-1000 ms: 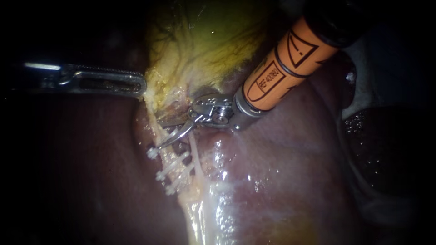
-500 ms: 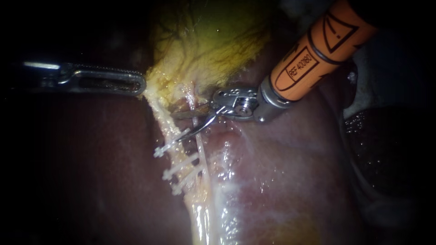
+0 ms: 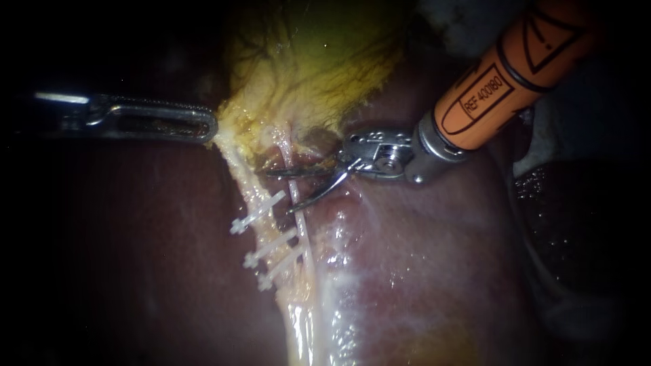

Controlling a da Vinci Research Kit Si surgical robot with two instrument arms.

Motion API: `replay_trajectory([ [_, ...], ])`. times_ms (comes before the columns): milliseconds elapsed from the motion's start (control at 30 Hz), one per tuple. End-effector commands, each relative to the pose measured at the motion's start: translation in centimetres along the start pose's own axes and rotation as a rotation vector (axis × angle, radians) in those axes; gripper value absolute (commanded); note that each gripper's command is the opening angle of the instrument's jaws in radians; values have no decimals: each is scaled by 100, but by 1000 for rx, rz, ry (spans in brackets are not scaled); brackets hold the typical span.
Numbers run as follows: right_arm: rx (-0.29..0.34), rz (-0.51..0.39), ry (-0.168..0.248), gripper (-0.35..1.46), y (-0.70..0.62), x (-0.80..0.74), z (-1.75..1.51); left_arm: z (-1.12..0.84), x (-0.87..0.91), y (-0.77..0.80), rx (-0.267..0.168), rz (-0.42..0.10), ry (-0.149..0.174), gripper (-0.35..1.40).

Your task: Go to the cutting position left tube

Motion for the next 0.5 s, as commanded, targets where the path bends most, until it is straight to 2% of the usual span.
replay_trajectory([
  [33,-1,-1,0,99,-2,-1,3,0,0,0,0,0,0,-35],
  [133,2,-4,-3,97,-8,-4,9,0,0,0,0,0,0,-35],
  [233,30,-7,-17,97,-14,-8,14,0,0,0,0,0,0,-35],
  [333,66,-10,-31,97,-17,-12,17,0,0,0,0,0,0,-35],
  [500,74,-12,-38,96,-20,-21,20,0,0,0,0,0,0,-35],
])
